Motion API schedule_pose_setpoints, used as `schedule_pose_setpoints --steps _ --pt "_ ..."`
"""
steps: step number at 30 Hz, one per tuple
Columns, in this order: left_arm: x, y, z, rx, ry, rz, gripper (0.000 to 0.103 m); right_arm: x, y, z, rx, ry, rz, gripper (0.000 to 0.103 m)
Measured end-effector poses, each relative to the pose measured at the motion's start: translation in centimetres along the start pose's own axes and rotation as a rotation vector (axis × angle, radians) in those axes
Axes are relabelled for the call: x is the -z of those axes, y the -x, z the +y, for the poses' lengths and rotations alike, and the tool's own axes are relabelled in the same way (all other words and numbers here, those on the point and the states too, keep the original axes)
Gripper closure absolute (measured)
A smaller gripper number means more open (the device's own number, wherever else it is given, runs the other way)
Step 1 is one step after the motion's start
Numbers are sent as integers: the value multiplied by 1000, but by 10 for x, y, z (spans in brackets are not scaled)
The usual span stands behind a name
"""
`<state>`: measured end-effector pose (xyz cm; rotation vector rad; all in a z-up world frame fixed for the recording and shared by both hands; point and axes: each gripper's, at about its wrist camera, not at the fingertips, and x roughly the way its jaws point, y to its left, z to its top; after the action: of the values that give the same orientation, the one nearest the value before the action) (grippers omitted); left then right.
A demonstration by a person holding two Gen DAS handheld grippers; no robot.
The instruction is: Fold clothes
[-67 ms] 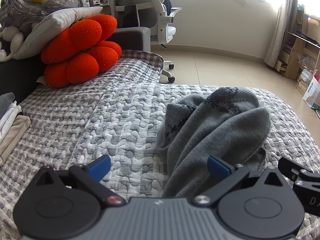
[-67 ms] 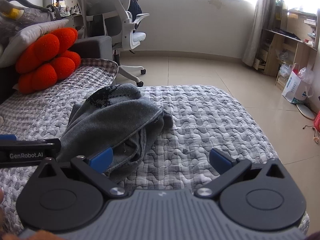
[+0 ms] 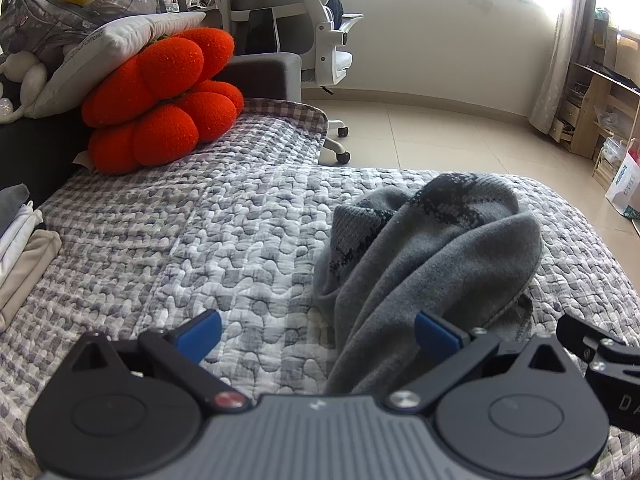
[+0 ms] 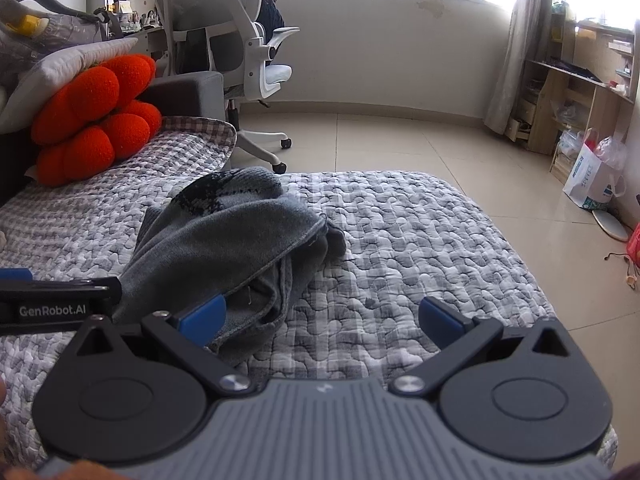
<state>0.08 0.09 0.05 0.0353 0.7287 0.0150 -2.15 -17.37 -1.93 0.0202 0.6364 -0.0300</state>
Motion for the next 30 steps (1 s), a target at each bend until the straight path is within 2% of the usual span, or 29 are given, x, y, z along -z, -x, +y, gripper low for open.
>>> schedule_pose_setpoints --steps 30 --pt "-1 -3 4 -3 14 4 0 0 -4 5 -13 1 12 0"
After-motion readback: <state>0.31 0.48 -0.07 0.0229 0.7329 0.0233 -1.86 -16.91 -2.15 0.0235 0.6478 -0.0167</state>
